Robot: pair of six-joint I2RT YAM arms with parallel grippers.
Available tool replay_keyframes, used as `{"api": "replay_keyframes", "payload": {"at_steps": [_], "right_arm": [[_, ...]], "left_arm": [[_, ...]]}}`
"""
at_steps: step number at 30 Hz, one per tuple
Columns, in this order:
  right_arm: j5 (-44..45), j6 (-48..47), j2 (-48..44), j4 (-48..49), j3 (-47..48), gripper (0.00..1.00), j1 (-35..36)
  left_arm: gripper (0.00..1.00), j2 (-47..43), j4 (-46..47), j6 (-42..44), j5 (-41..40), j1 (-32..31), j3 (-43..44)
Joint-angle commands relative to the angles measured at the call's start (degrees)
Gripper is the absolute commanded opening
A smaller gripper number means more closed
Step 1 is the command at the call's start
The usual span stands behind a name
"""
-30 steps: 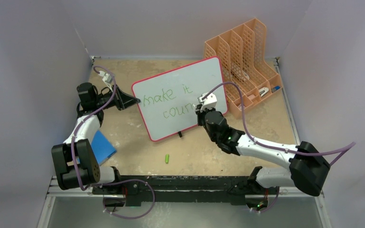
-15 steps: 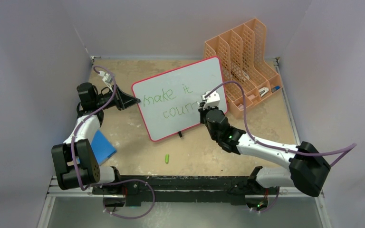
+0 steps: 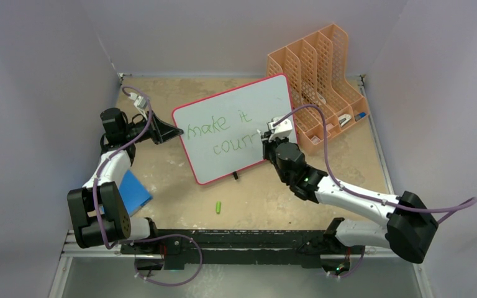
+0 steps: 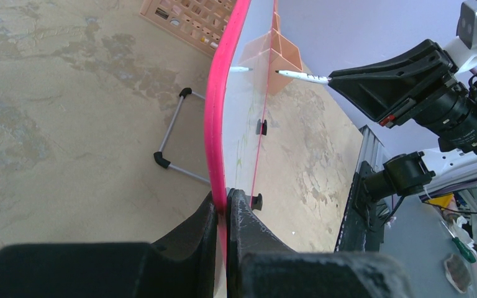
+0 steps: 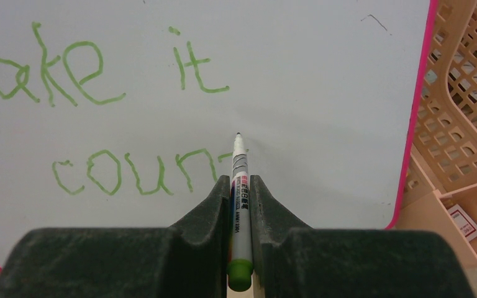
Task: Write a sentence on the whiteboard
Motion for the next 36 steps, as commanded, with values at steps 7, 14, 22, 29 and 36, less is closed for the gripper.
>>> {"api": "replay_keyframes", "payload": {"at_steps": [7, 14, 22, 29, 36], "right_arm": [[-1.66, -1.69, 1.03, 2.93, 1.87, 0.00, -0.16], [-2.50, -2.21, 2.23, 3.39, 2.63, 0.00, -0.21], [-2.81, -2.41, 2.66, 3.63, 3.24, 0.00, -0.16], [-2.76, -2.76, 3.45, 3.93, 3.59, 0.00, -0.16], [-2.72, -2.66, 3.91, 3.80, 3.27, 0.00, -0.16]], "left_arm": [[0.00, -0.90, -0.17, 2.87, -0.55, -0.83, 0.94], [0.00, -0.99, -0.26, 2.87, -0.55, -0.81, 0.94], [0.00, -0.99, -0.26, 2.87, -0.55, -0.83, 0.94], [0.00, -1.01, -0.19, 2.87, -0.55, -0.79, 0.94], [0.00, -0.95, -0.17, 2.87, -0.55, -0.81, 0.94]]}}
